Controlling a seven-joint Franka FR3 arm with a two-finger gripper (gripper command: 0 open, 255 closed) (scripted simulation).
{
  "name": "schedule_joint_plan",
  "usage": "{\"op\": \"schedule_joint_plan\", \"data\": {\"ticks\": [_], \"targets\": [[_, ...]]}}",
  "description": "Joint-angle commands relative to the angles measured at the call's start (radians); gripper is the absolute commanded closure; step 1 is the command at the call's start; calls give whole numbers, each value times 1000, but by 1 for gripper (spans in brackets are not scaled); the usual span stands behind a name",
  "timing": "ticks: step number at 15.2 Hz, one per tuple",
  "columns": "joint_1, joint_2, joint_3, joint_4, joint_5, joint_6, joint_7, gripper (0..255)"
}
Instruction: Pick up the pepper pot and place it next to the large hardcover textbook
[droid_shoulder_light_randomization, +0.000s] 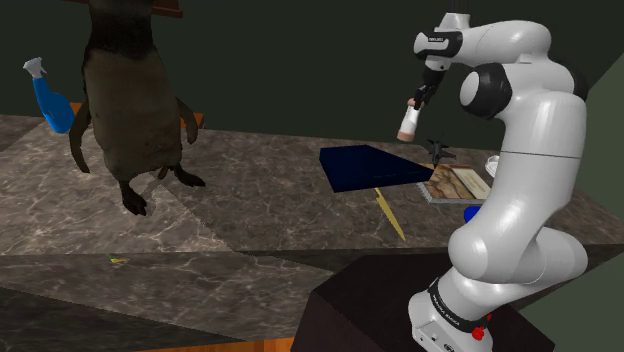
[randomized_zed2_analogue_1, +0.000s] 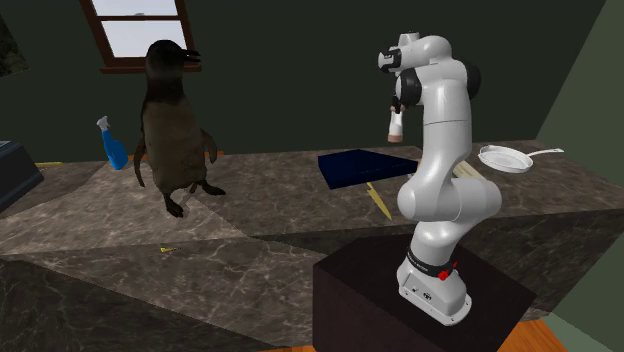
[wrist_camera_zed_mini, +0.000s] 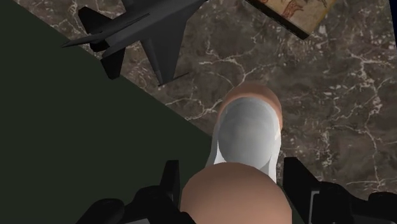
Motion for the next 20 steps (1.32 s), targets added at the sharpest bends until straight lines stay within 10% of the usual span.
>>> {"op": "schedule_joint_plan", "data": {"ticks": [1,19,20], "targets": [[2,-1,0,-28,0,27,2,255],[6,16,3,-137,1,153,8,255],[6,16,3,-137,1,153,8,0]]}}
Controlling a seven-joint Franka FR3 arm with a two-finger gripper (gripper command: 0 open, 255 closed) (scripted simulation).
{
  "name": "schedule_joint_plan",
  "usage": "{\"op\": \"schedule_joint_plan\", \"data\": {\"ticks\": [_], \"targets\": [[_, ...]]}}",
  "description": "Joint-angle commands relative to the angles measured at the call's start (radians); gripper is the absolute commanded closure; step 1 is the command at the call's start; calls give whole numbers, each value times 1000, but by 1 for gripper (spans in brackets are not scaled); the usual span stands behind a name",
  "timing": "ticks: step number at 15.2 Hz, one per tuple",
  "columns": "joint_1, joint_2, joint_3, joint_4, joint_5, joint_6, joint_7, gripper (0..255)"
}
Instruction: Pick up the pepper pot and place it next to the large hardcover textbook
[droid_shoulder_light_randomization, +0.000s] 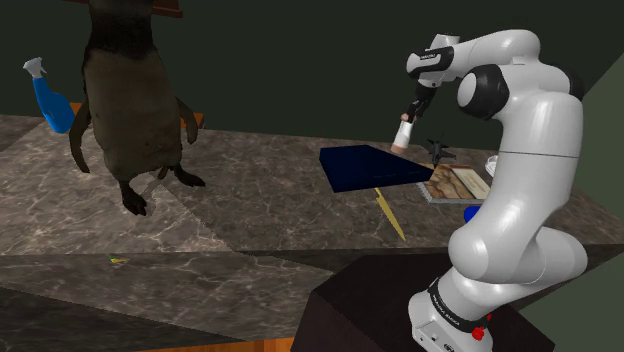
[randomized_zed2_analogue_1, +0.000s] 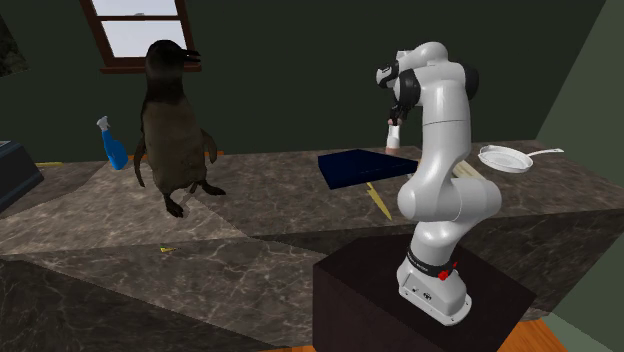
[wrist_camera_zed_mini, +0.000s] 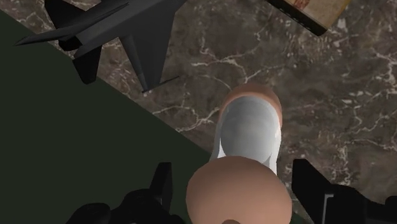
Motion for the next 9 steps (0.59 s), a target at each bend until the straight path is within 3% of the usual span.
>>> {"op": "schedule_joint_plan", "data": {"ticks": [1,5,9], "targets": [[0,0,0,0,0,0,0,0],[0,0,0,0,0,0,0,0],[7,-38,-3,66,-7,-104,4,0]]}}
